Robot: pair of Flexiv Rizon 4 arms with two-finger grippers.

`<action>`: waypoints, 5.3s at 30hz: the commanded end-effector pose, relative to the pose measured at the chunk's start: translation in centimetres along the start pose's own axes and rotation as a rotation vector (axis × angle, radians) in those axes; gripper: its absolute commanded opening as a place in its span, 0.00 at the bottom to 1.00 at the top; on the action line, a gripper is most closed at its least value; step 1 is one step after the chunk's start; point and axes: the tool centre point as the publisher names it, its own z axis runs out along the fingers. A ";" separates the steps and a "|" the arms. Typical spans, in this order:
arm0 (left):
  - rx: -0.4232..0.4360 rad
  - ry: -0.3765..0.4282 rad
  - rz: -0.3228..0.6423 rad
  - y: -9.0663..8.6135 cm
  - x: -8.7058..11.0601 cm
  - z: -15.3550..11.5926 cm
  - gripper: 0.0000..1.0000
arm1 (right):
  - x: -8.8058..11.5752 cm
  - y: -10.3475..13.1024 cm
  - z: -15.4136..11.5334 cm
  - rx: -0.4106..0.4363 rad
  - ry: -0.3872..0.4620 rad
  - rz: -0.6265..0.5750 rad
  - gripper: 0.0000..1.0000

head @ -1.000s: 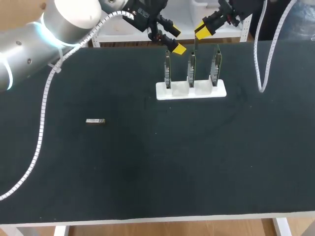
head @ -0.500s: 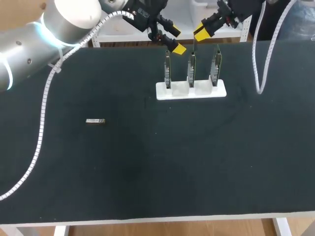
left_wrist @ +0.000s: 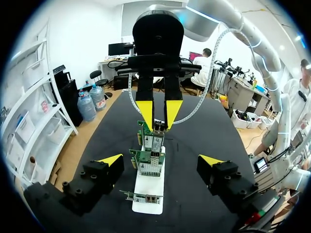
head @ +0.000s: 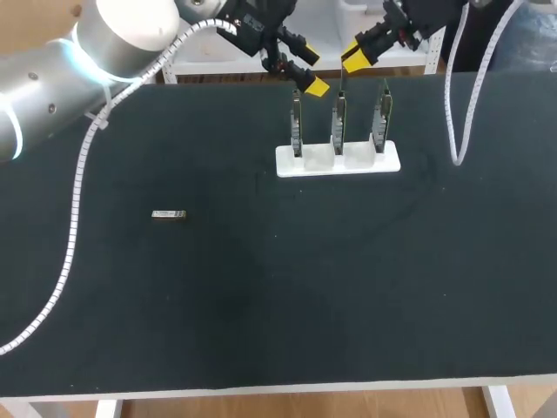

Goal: Pick up the optical module with the left hand, and insert it into the network port with the right hand.

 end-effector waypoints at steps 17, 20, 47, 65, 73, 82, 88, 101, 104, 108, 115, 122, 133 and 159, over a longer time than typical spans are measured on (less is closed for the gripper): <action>0.002 0.005 -0.001 0.2 -0.1 0.1 1.00 | 0.1 -0.8 -0.6 -0.428 -0.008 -0.014 0.00; 0.002 0.005 -0.001 0.2 -0.1 0.1 1.00 | 0.1 -0.7 -0.6 -0.445 -0.008 -0.018 0.00; 0.002 0.005 -0.001 0.2 -0.1 0.1 1.00 | 0.0 -0.5 -0.3 -0.608 0.002 -0.066 0.00; 0.002 0.005 -0.001 0.2 -0.1 0.1 1.00 | 0.1 -0.8 0.0 -0.585 -0.015 -0.011 0.00; 0.002 0.005 -0.001 0.2 -0.1 0.1 1.00 | 0.1 -0.8 0.1 -0.609 -0.025 0.005 0.00; 0.002 0.005 -0.001 0.2 -0.1 0.1 1.00 | 0.2 -0.7 0.2 -0.628 -0.019 0.032 0.00; 0.002 0.005 -0.001 0.2 -0.1 0.1 1.00 | 0.3 -0.6 0.3 -0.633 -0.025 0.040 0.00; 0.002 0.005 -0.001 0.2 -0.1 0.1 1.00 | 0.7 -0.8 0.5 -0.661 -0.020 0.039 0.00; 0.002 0.005 -0.001 0.2 -0.1 0.1 1.00 | 0.8 -0.9 0.6 -0.665 -0.021 0.038 0.00; 0.002 0.005 -0.001 0.2 -0.1 0.1 1.00 | 0.8 -1.0 0.7 -0.667 -0.024 0.036 0.00; 0.002 0.005 -0.001 0.2 -0.1 0.1 1.00 | 0.7 -1.3 0.9 -0.676 -0.023 0.033 0.00; 0.002 0.005 -0.001 0.2 -0.1 0.1 1.00 | 0.8 -1.3 1.1 -0.683 -0.021 0.036 0.00; 0.002 0.005 -0.001 0.2 -0.1 0.1 1.00 | 0.9 -1.2 1.0 -0.685 -0.028 0.035 0.00; 0.002 0.005 -0.001 0.2 -0.1 0.1 1.00 | 0.1 -1.3 -0.7 -0.600 -0.028 0.018 0.00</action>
